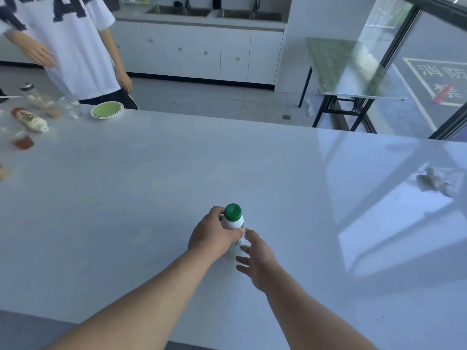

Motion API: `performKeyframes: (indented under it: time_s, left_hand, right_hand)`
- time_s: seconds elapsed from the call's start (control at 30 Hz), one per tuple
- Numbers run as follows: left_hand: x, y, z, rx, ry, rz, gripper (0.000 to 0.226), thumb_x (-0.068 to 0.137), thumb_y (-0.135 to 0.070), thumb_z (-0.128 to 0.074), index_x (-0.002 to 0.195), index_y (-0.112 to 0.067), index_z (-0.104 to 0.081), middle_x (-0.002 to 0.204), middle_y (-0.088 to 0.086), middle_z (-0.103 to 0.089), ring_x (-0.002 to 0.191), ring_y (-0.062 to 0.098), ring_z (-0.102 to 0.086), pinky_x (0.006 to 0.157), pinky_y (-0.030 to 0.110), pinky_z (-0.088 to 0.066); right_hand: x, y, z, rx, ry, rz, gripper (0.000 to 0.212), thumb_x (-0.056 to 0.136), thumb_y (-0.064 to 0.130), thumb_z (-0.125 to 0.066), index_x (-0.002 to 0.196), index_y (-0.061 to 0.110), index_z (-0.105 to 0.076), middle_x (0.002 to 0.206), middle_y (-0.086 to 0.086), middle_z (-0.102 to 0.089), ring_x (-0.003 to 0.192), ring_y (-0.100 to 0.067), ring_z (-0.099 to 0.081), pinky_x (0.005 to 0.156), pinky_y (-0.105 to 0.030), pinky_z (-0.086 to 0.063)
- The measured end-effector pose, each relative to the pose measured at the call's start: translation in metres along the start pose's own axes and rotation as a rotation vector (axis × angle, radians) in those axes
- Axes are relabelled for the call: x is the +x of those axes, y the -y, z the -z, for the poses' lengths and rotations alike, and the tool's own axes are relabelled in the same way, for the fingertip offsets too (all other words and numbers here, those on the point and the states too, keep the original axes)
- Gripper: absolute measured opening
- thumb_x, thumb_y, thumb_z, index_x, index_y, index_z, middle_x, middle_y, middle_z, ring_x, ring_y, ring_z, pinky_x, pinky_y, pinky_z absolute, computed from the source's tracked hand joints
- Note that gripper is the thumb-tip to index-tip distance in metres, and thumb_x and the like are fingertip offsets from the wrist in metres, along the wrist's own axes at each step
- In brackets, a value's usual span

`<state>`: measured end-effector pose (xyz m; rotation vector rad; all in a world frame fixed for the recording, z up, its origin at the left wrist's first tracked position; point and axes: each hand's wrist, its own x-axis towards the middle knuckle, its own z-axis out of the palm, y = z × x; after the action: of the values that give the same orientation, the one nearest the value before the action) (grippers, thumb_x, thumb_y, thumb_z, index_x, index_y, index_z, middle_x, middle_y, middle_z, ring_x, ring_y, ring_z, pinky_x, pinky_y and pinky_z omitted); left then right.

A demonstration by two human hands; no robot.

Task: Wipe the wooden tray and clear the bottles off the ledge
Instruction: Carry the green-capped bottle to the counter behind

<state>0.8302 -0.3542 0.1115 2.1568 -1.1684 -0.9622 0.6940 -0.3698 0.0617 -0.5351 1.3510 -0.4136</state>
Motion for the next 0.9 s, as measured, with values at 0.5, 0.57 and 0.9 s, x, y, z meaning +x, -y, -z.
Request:
performKeyframes:
  time_s: [0.5,0.57,0.9]
  left_hand:
    - [-0.056,-0.173,-0.074,0.745,0.226,-0.614,0.079,0.079,-0.073,-0.06,0.147,-0.035,-0.047,0.148,-0.009,-0.053,0.138,0.021,-0.042,0.105,0.039,-0.042]
    - [-0.081,-0.199,-0.123,0.798,0.32,-0.683,0.085,0.076,-0.075,-0.059,0.149,-0.035,-0.044,0.151,-0.009,-0.05,0.139,0.021,-0.042,0.105,0.04,-0.043]
    - [-0.291,-0.295,-0.35,0.936,0.682,-1.141,0.091,0.074,-0.075,-0.058,0.154,-0.035,-0.039,0.156,-0.008,-0.047,0.141,0.021,-0.043,0.105,0.041,-0.046]
  right_hand:
    - [-0.142,0.019,0.239,-1.065,-0.717,0.491,0.07,0.089,0.067,-0.047,0.148,0.029,-0.05,0.148,0.007,-0.056,0.143,-0.02,-0.041,0.11,-0.037,-0.042]
    - [-0.181,0.001,0.293,-1.056,-0.825,0.427,0.075,0.086,0.071,-0.044,0.149,0.029,-0.049,0.149,0.007,-0.055,0.143,-0.021,-0.04,0.113,-0.038,-0.04]
    - [-0.383,-0.193,0.504,-0.793,-1.226,-0.062,0.08,0.085,0.073,-0.042,0.15,0.027,-0.044,0.148,0.003,-0.052,0.14,-0.025,-0.042,0.114,-0.04,-0.037]
